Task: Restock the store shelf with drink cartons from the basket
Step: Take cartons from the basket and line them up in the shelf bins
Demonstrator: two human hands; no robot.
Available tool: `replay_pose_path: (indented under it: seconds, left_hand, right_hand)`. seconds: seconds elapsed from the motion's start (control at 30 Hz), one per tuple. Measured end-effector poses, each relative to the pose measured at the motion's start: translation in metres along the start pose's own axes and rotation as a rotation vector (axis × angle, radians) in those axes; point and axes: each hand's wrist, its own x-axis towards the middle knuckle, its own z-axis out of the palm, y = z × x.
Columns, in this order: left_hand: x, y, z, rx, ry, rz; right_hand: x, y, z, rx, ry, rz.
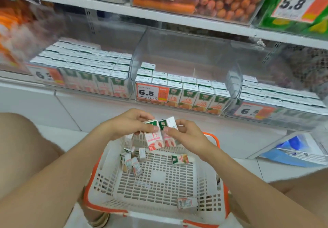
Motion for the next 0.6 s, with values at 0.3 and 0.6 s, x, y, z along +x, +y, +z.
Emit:
replay_pose_path:
  seconds: [0.3,0.6]
  left_hand:
    - [-0.037,0.065,-0.068,0.158,0.111,0.229]
    - [-0.051,0.081,-0.179,0.105,0.761,0.323]
  right_hand:
    - [0.003,-0.079,0.017,0.085,0.176,-0.290]
    - [0.062,-0.197,0.065,-0.053,0.238,-0.498]
